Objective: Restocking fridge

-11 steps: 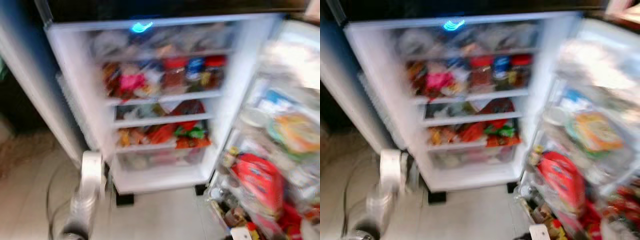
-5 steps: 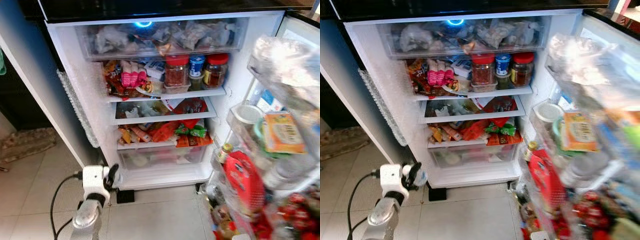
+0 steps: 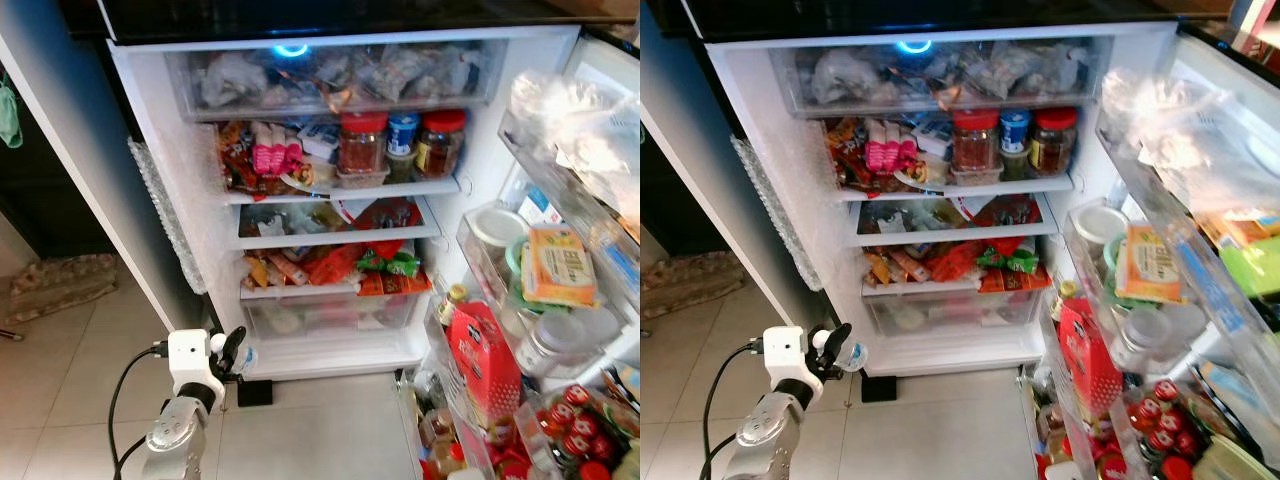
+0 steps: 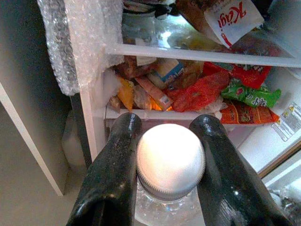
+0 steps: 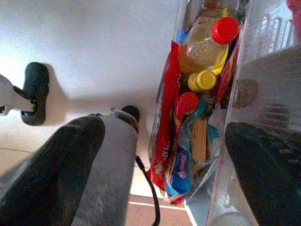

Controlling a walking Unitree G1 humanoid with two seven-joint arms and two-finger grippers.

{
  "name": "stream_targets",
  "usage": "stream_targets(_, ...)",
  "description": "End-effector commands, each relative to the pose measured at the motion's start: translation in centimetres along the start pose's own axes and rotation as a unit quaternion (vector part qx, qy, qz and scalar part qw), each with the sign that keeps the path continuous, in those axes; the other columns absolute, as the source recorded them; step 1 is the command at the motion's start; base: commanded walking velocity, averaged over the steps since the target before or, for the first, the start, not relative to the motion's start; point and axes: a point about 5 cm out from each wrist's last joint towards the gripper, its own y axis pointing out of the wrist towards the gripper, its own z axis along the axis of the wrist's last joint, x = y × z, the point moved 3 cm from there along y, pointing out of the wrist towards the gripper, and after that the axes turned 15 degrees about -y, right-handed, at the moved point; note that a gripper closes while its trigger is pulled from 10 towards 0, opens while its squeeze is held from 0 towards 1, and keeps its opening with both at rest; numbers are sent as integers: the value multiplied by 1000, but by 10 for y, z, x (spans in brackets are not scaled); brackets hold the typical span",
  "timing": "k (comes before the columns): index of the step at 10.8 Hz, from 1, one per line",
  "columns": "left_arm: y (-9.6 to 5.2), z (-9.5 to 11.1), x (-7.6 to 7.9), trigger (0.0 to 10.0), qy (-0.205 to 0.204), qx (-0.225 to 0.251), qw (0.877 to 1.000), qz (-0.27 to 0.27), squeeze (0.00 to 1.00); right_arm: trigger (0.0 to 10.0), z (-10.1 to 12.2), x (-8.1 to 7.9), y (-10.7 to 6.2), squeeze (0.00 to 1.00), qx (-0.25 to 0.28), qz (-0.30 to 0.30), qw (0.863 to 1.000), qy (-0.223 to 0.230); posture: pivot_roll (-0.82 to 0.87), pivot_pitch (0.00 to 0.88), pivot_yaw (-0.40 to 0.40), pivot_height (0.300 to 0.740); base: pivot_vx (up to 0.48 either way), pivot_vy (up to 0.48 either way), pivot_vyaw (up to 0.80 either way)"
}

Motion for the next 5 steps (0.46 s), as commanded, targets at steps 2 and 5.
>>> stream_targets(2,0,0,3,10000,-7,-6,1000,-9,0,10000,-10,16,-4,0,-3,-15,1000,2,29,34,-32,740,306,0,0)
stream_targets(5,2,-5,4,10000,-23,-17,1000,-2,0,10000,-12,15,-5,0,1,-14,1000,-2,22,37,-29,740,301,0,0)
